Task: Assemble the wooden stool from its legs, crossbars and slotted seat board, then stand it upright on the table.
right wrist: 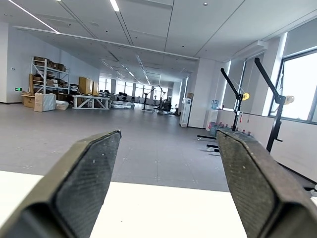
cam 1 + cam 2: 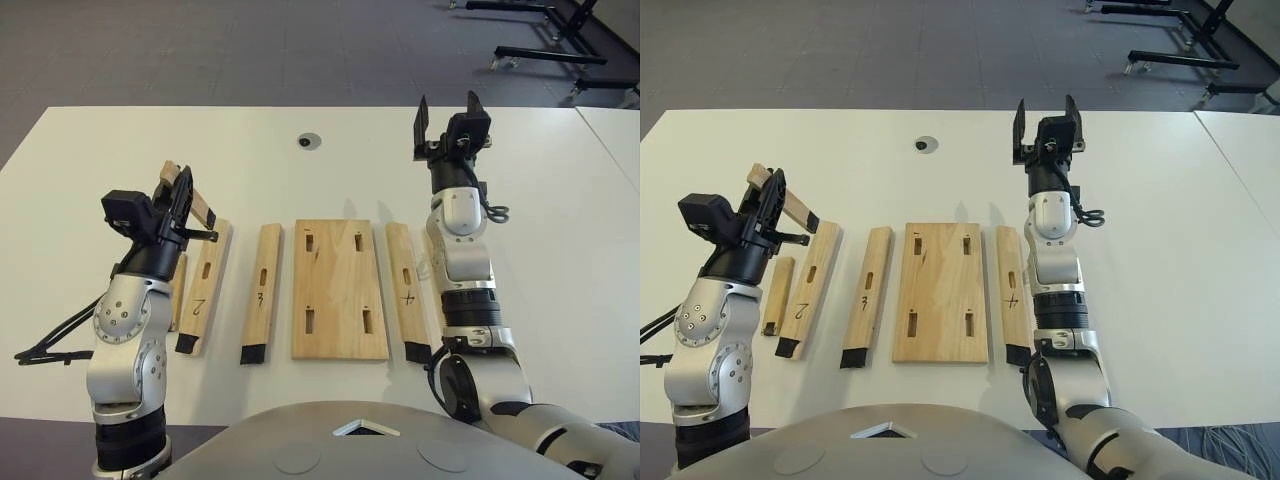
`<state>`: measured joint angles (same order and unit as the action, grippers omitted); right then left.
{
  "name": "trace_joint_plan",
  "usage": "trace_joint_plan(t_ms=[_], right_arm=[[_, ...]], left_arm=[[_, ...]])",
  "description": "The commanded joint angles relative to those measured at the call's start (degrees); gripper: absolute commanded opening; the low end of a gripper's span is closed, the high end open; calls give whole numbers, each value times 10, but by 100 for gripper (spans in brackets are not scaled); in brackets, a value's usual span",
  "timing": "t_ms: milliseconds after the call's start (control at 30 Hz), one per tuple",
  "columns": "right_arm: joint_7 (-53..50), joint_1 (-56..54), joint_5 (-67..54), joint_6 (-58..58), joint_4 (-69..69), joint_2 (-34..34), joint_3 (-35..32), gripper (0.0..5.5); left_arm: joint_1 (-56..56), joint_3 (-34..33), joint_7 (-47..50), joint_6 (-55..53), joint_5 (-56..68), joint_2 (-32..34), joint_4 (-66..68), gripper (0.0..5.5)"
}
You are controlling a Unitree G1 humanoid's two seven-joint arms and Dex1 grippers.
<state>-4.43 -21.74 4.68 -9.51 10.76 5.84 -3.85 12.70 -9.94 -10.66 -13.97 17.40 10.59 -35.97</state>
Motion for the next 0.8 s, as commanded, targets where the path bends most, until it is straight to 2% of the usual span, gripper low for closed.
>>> trace_joint_plan(t_ms=[33,233,800], right_arm=[[2,18,5,3,-17,-2,7,354],[-1,21,2,8,-20,0,8,354],[7,9,-3,10,-14,7,8,354]], left_arm=[[44,-1,-2,13,-12,4,-36,38],[106,15,8,16,-30,-8,-68,38],[150,26,32,10,-33,-36,-33,38]])
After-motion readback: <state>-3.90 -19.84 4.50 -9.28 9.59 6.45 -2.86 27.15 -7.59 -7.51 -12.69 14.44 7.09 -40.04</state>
